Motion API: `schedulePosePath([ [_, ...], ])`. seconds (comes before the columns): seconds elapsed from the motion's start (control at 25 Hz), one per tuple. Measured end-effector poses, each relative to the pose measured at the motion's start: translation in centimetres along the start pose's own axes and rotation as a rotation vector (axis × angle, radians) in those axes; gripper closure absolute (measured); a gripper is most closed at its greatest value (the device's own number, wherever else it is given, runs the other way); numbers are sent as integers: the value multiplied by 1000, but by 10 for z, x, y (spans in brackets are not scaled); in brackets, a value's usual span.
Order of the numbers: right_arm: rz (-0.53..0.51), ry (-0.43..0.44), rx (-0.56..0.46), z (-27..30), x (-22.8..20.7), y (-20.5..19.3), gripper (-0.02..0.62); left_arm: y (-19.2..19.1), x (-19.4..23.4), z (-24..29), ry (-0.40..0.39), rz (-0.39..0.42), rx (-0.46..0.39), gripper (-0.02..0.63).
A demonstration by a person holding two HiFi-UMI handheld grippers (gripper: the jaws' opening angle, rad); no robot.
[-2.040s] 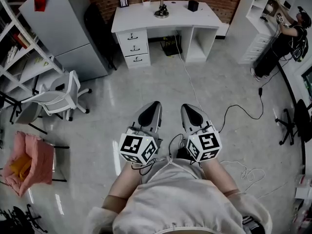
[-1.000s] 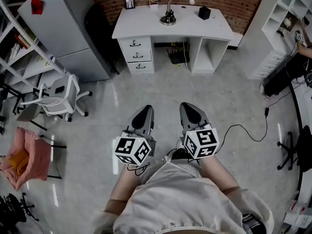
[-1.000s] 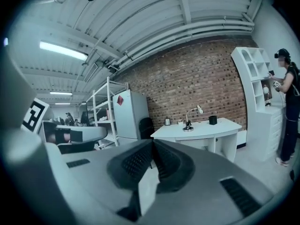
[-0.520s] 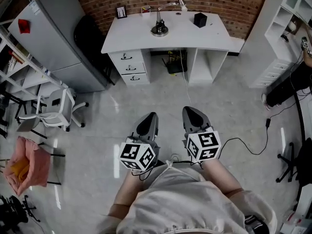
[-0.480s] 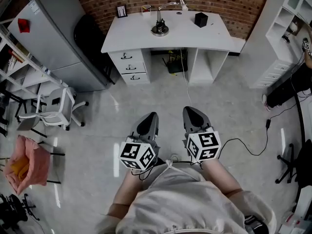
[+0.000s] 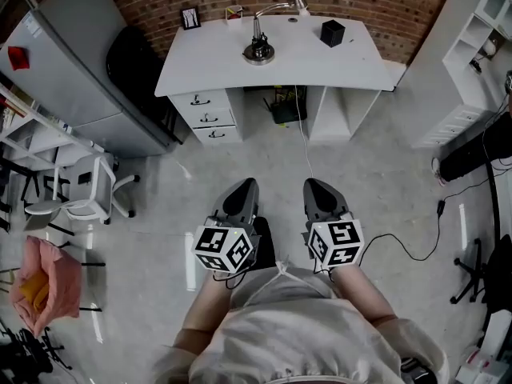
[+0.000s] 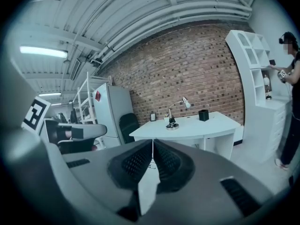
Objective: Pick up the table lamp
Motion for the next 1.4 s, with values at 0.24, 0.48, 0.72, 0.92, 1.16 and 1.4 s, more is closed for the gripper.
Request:
schedulePosePath([
  [0.24,4,-72,4,85,-6,28,568,34,69,66,-62,-10,10,586],
  [0.48,22,-122,-13,189,7,76,568,89,156,131,-118,-8,19,586],
  [0.72,-8,-129,11,280,34,95,568,119,240,173,-137,1,43,586],
  [0.92,-24,-131,43,328,34,104,568,123,285,196,-107,-55,57,586],
  [1.16,-15,-125,66,378,21,107,568,119,326,221,-55,-83,81,586],
  [1.4,-8,-96,57,440,-11,123,568,127,359,270,2,-72,83,586],
])
Point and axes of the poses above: the fingertips, and each gripper's own axes: z forward along the fingers, x to its left, y out of its top, the point moved 2 cm from there along -z, backward along the fingers, and after that the axes turned 6 degrees about -y, right-handed, at the moved point
